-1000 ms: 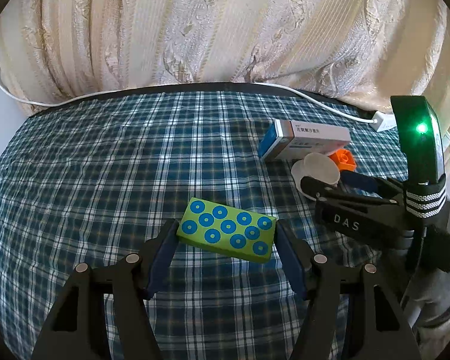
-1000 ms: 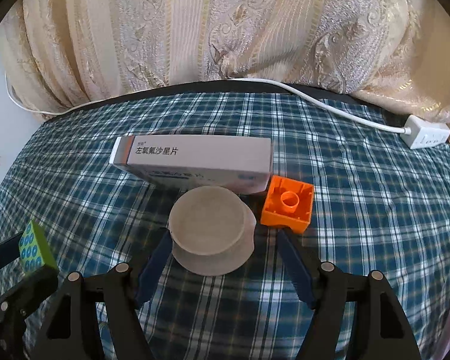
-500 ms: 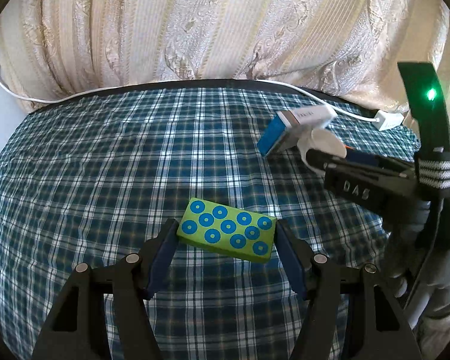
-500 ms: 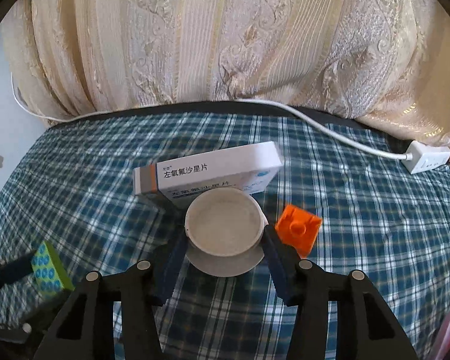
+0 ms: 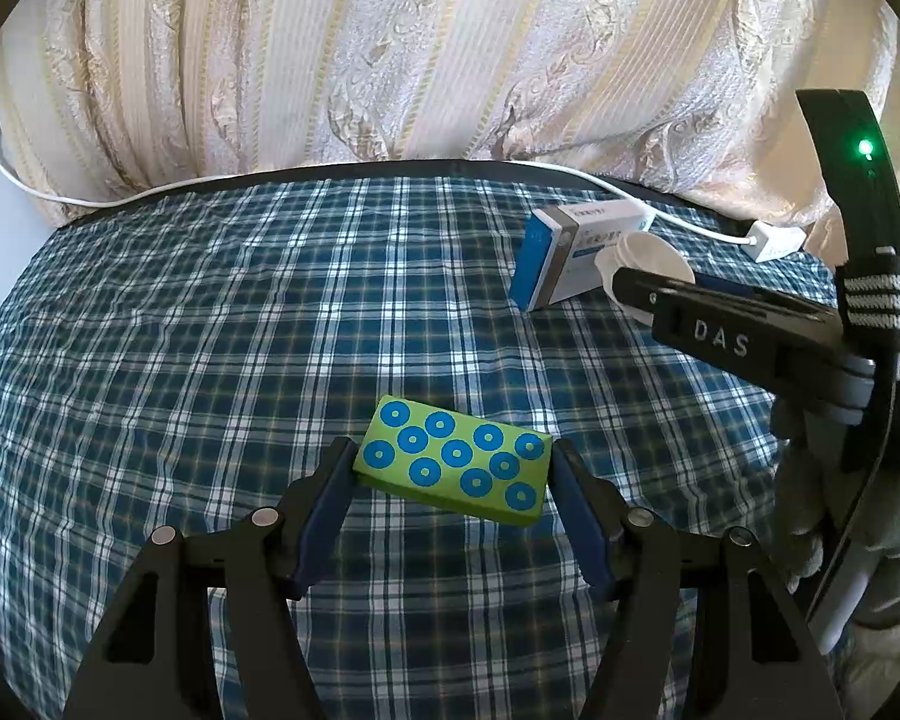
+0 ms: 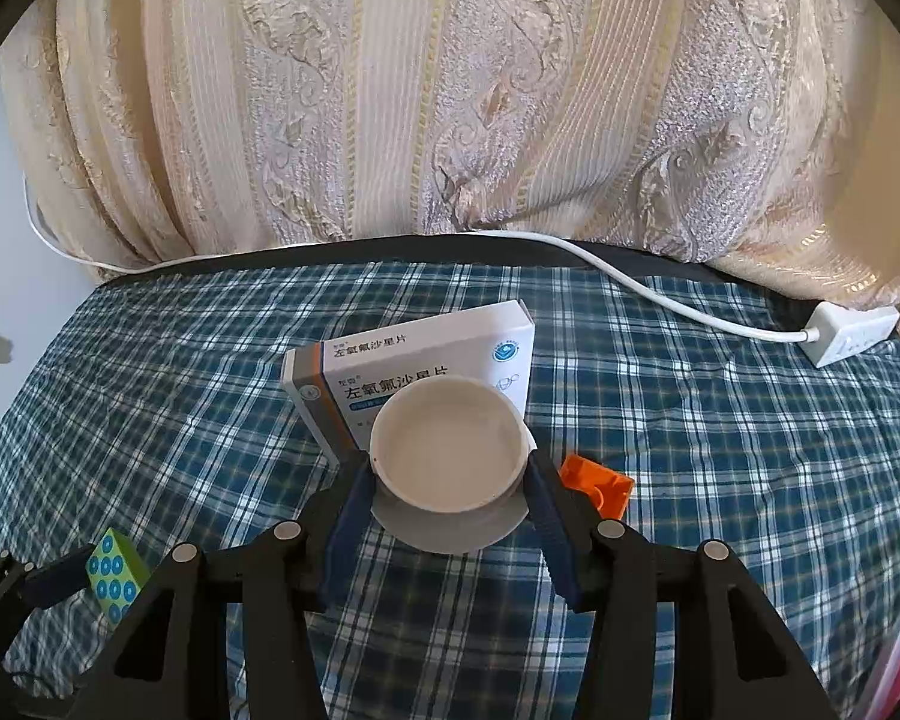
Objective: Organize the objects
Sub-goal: 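Lift and carry the white cup with the right gripper toward the bowl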
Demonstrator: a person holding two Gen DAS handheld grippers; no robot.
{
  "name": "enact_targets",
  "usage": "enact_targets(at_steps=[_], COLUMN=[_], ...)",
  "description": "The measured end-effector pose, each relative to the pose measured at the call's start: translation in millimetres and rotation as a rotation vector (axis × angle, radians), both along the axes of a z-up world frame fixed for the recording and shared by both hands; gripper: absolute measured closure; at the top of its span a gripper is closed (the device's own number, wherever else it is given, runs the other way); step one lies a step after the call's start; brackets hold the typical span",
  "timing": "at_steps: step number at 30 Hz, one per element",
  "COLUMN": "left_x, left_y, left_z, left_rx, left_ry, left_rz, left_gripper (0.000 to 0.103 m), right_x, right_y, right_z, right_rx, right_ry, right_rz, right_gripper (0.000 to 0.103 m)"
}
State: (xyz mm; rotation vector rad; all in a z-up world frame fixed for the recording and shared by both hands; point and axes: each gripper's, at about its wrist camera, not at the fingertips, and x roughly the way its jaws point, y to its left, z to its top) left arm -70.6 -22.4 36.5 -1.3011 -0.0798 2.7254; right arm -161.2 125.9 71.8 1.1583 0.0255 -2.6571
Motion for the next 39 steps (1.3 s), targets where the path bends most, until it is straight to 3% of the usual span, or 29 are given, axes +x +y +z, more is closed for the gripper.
enact_targets(at_steps=[11,23,39], left_x=[6,14,21], left_y=[6,21,35], left_z=[3,10,11], left_rx=[-0.001,-0.006,-0.017], left_ry=[0.009,0.033,0.049], left_rz=[-0.013,-0.052,-0.105], left_gripper=[0.037,0.037,0.037], right_x=[27,58,107], right_y=[21,69,110], right_z=[4,4,9], right_rx=[-0.015,-0.019,-0.072], right_ry=[-0.001,-0.008,0.009], right_rz=[-0.017,-0.134,-0.205], right_gripper=[0.049,0.049,0.049])
